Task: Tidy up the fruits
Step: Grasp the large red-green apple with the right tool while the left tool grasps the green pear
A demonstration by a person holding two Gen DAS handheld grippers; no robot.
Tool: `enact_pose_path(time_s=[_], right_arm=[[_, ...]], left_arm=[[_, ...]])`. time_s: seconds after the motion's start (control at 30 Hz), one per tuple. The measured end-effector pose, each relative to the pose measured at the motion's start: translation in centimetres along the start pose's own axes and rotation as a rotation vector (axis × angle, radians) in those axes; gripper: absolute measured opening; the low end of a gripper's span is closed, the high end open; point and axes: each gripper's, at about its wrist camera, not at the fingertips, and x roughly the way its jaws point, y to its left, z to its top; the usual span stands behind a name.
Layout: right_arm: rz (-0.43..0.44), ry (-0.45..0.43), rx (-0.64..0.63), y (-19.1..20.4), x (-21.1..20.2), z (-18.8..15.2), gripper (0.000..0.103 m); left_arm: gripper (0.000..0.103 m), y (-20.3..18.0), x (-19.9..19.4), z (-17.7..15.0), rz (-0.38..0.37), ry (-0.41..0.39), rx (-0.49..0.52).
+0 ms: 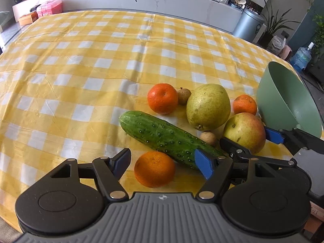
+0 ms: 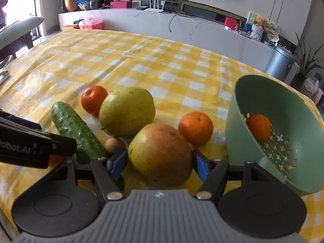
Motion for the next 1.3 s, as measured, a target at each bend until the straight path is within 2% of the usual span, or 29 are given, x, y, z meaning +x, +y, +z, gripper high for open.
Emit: enact_pose_path(time_s=[0.47, 0.57, 0.63, 0.87, 1.03, 1.3], right_arm=[[0.013, -0.009, -0.014, -0.1, -0.7, -0.7, 0.064], [0.016, -0.006, -0.007, -0.1, -0.8, -0.9, 0.064], [0.014, -0.005, -0.003, -0.1, -0.8, -0.9, 0.064], [0.026, -0.014, 0.014, -0.4, -0.9, -1.1, 0.064], [0.041, -0.021, 0.032, -0.8, -0.8, -1.2, 0.064], [0.045, -0.027, 0.031, -0.9, -0.7, -1.3, 0.064]], left_arm=[[0.084, 0.5, -0.1, 0.2, 0.016, -0.002, -0.019], [0.084, 1.6, -0.4, 0.5, -0.003, -0.016, -0.108], [0.084, 1.9, -0.9, 1.0, -0.016, -0.037, -0.124], [0.084, -0.1, 0.4, 3.9, -0.026, 0.005, 0.065], [0.084, -1.5, 1.5, 5.1, -0.094, -0.007, 0.105], [0.085, -3.1, 2.3, 5.8, -0.111, -0.088, 0.148]])
